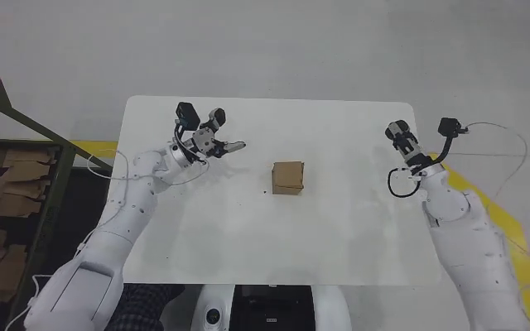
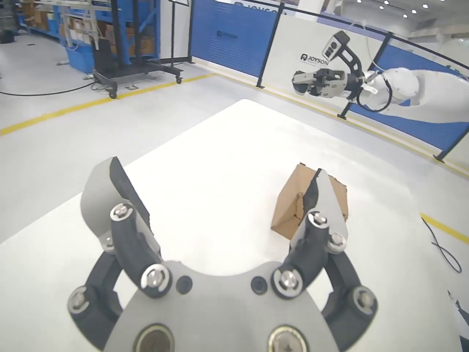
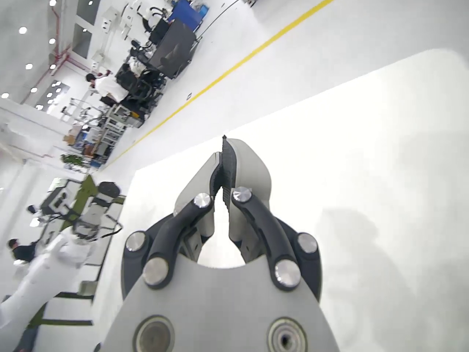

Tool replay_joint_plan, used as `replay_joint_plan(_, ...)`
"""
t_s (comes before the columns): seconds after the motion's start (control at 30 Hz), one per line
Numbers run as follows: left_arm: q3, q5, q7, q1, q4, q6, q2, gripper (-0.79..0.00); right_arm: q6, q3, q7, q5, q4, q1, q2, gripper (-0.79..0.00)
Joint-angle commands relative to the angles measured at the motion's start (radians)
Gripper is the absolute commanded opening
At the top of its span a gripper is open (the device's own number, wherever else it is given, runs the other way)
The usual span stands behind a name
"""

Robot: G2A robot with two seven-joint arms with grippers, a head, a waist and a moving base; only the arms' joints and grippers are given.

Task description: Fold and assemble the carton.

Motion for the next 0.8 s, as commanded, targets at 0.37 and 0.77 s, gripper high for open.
replay_joint_plan(0.37,-0.203,-0.233,-0.255,0.113,-0.165,0.097,0.046,0.000,0.042,0.007,-0.284,-0.460,0.002,-0.013,0.008,-0.785)
replay_joint_plan(0.77,-0.254,-0.321,-0.406,0.156,-0.232,0.161,0.058,0.000,0.033,0.034,-0.312,-0.545,-0.055,-0.040,0.011,-0.415)
